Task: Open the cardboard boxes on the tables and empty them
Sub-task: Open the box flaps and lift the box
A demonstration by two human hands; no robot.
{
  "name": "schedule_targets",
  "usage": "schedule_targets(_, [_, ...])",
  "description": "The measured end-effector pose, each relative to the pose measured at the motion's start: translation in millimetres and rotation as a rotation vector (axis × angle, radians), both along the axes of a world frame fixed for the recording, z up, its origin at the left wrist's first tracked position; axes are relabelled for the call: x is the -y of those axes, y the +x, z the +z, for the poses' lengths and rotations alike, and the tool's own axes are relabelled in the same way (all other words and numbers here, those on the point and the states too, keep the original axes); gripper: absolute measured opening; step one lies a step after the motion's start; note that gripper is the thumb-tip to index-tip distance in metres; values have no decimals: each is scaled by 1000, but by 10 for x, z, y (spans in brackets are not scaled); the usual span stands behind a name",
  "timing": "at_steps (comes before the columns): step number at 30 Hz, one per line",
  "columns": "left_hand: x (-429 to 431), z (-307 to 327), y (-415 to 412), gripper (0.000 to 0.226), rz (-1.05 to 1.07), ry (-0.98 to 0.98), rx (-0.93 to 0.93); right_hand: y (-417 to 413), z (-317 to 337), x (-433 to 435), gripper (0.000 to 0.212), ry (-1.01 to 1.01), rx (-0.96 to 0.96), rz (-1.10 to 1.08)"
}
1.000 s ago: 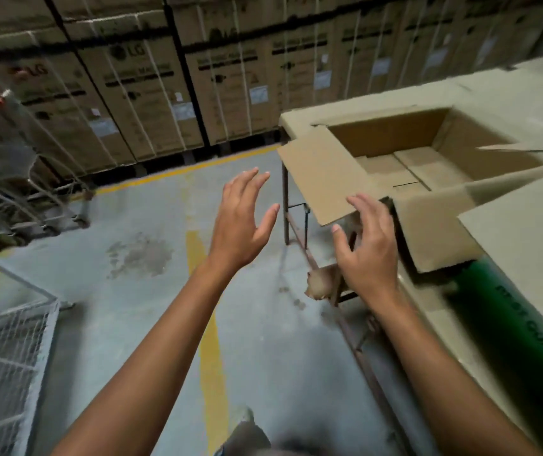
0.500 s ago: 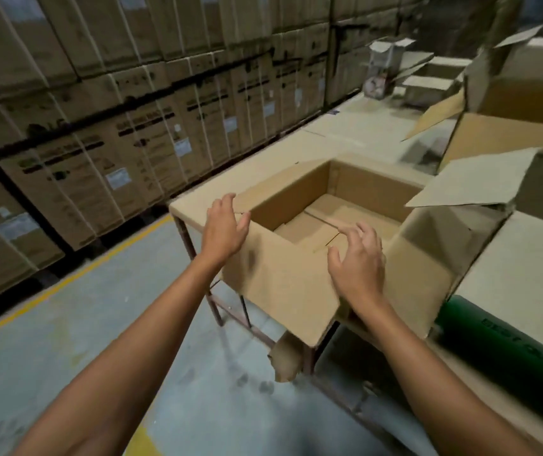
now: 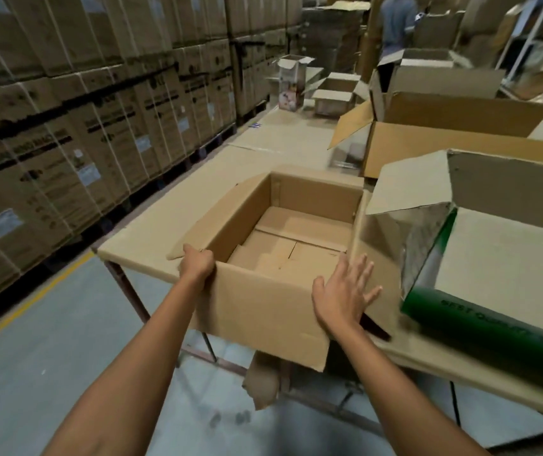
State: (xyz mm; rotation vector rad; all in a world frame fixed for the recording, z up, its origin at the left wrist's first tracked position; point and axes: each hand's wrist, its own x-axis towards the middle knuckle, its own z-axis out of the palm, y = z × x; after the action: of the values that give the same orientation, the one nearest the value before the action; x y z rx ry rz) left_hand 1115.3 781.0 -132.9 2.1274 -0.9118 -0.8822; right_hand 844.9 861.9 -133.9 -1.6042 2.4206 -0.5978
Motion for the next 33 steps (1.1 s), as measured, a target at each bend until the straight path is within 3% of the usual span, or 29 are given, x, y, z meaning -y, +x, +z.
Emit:
schedule_targets(3, [-266,-40,-60,71,90,-72,-58,-63,-91,-155,77,-75,249,-158])
schedule_targets(6, [-663,-34,-80,79,117,-79,-98,-48,-25,-300,94,-56,525,-349])
schedule_targets(11, [-1373,-263,70,77,145,-24,-131,-10,19,-737,103,28,819,-417])
schedule_targets(15, [-1931,-385,115,56,190,-58,-156,9,-76,-1211,96,35,847,-350])
schedule_targets(21, [-2546,-527,219,76,233,-76,-202,177,-191,-1842,98,68,853,-343])
schedule_targets(33, [-3534,-883,457,75,240,-116,-294,523,-433,-2909,89,48,801,-470])
